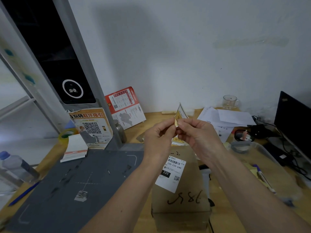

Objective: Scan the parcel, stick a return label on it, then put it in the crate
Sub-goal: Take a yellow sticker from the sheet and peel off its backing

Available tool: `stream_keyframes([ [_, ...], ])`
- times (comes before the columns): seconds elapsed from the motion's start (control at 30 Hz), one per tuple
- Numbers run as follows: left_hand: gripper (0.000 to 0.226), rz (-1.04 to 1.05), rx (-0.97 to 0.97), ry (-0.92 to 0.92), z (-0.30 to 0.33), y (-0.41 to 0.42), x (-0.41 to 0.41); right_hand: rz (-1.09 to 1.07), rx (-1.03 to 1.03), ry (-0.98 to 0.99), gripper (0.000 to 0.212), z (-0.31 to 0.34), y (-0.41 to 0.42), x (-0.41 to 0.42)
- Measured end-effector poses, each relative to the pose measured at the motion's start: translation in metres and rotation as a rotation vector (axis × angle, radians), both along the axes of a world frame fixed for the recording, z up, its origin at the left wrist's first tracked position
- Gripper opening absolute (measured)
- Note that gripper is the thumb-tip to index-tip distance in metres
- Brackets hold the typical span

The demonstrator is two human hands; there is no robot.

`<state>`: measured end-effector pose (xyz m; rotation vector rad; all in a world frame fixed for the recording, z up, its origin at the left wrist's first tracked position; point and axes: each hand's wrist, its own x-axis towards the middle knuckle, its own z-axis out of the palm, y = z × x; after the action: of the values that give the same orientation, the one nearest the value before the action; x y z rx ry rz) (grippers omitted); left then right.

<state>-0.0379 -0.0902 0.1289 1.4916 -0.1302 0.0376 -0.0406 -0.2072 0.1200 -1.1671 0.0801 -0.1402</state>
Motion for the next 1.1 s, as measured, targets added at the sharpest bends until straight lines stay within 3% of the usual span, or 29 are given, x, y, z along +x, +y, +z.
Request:
stream_keyframes([
  [0.47, 0.026, -0.020, -0.016, -0.007, 0.0005, 0.0009, -0.0024, 0.004, -0.018, -0.013, 0.013, 0.0002, -0.0017, -0.0023],
  [0.87, 0.026, -0.005, -0.068, 0.024, 0.0014, 0.0010, -0.0043, -0.070, -0.198, -0.039, 0.005, 0.0009, 0.0028, -0.0059],
  [1.1, 0.020, 0.021, -0.071, 0.027, 0.0013, 0.0026, -0.0056, -0.053, -0.202, -0.030, 0.006, 0.0021, 0.0048, -0.0083],
])
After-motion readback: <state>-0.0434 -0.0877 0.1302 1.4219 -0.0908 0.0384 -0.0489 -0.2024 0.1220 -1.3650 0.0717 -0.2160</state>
